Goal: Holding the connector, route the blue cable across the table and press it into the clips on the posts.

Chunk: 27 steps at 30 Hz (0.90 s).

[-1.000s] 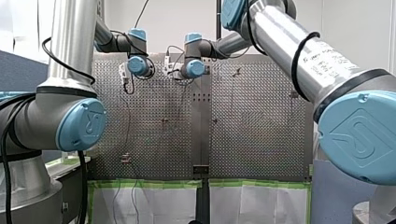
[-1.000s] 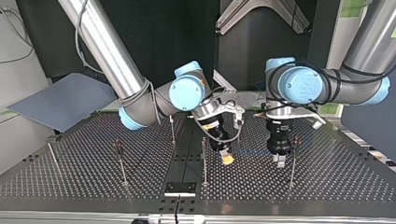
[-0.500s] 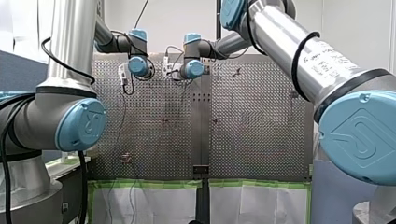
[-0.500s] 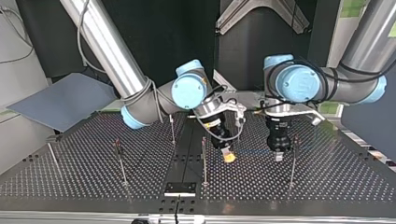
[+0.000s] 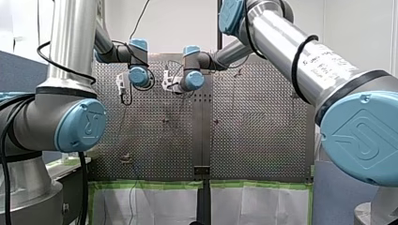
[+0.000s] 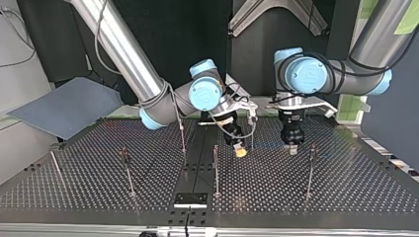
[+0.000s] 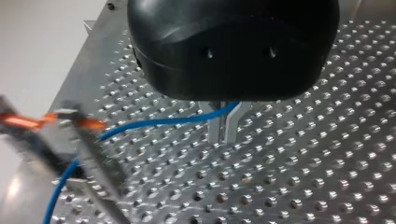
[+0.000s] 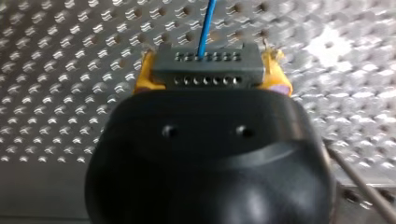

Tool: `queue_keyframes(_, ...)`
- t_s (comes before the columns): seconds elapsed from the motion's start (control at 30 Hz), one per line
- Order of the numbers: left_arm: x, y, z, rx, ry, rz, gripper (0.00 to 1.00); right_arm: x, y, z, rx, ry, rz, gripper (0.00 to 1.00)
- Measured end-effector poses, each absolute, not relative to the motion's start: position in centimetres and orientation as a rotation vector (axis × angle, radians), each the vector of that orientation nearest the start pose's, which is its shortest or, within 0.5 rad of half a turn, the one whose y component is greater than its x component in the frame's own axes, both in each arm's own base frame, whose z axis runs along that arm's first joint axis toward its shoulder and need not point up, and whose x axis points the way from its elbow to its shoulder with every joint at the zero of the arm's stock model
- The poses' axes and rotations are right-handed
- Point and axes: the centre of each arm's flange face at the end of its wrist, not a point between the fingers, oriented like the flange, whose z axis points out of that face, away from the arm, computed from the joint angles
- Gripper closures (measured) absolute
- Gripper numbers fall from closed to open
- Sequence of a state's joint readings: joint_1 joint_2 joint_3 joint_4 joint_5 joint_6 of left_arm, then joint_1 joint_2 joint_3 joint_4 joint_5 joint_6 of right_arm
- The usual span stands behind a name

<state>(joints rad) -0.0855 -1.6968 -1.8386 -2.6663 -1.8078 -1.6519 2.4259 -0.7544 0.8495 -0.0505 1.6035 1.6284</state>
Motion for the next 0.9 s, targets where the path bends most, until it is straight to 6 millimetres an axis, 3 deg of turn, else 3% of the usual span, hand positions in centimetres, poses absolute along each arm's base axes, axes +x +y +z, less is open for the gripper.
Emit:
queue_keyframes(0.27,49.6,-16.0,31.1,-0.174,1.489,0.029,1.0,68.1,-43.0,28.0,-2.524,1.093,-2.345,1.0)
queue_keyframes(0.63,48.2,-16.9,23.8,-0.153,1.572,0.026,1.0,67.3,-43.0,25.0,-2.589,1.11,-2.26,1.0)
queue_keyframes(0.9,46.4,-17.1,21.1,-0.148,1.595,0.015,1.0,66.6,-42.5,23.3,-2.663,1.094,-2.189,1.0)
